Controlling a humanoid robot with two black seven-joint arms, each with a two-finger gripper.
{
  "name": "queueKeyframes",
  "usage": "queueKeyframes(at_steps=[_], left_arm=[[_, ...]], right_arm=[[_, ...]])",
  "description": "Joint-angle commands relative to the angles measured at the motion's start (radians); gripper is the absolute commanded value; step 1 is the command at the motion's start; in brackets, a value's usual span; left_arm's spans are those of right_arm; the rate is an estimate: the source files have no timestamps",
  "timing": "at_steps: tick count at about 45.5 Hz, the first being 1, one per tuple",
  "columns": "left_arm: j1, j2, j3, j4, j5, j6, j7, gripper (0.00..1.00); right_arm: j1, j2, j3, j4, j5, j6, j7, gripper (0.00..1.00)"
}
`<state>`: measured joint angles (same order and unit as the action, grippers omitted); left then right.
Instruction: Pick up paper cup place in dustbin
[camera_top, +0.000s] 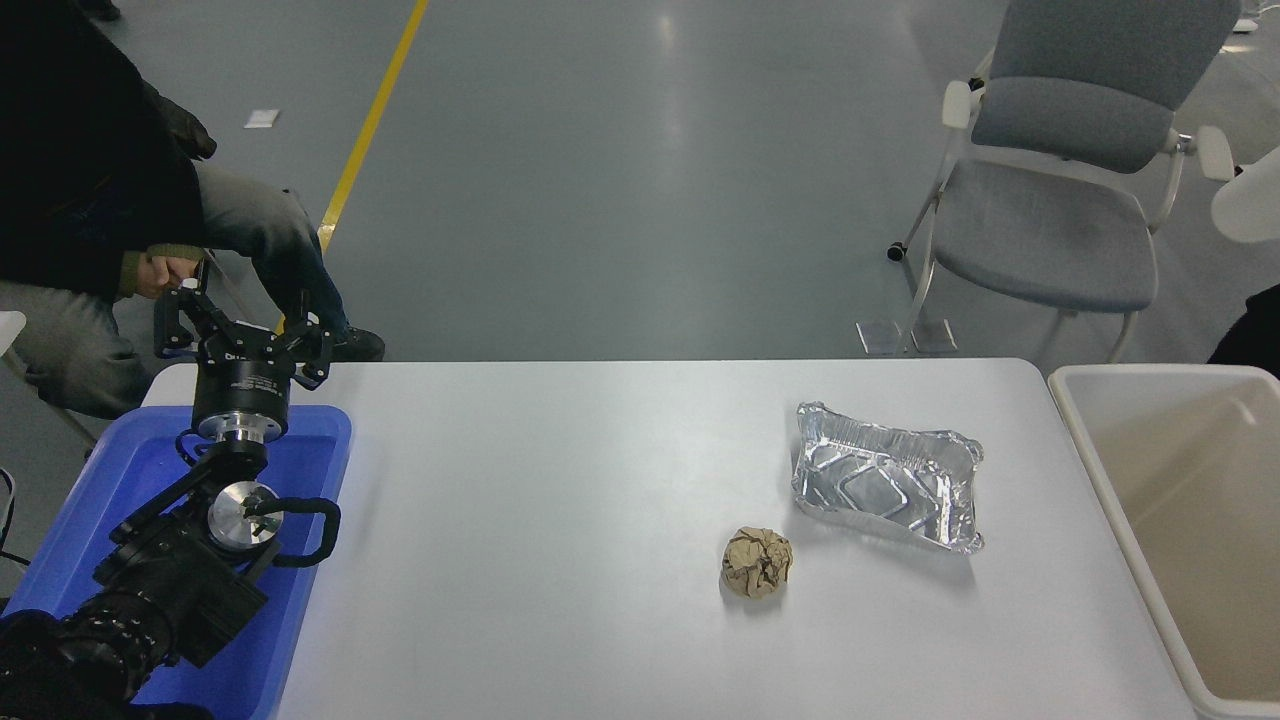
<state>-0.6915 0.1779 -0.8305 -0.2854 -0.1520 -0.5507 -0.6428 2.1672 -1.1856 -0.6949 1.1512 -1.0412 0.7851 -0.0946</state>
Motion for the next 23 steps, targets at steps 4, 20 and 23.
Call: queueKeyframes(at_steps=[4,20,23], left_arm=[[0.000,0.000,-0.001,0.000,0.000,0.000,0.000,0.99],[0.001,0.000,-0.001,0.000,0.000,0.000,-0.001,0.99],[0.000,0.000,0.001,0.000,0.000,0.000,0.000,0.99]], right_arm=[[-0.300,0.026,0.067,-0.189,0.202,-0.067,0.004,0.00],[-0.849,0.279,0.446,-0.617,0.572,-0.471,0.010,0.00],[-0.938,0.340,0.552,-0.732,0.575,-0.481,0.010,0.00]])
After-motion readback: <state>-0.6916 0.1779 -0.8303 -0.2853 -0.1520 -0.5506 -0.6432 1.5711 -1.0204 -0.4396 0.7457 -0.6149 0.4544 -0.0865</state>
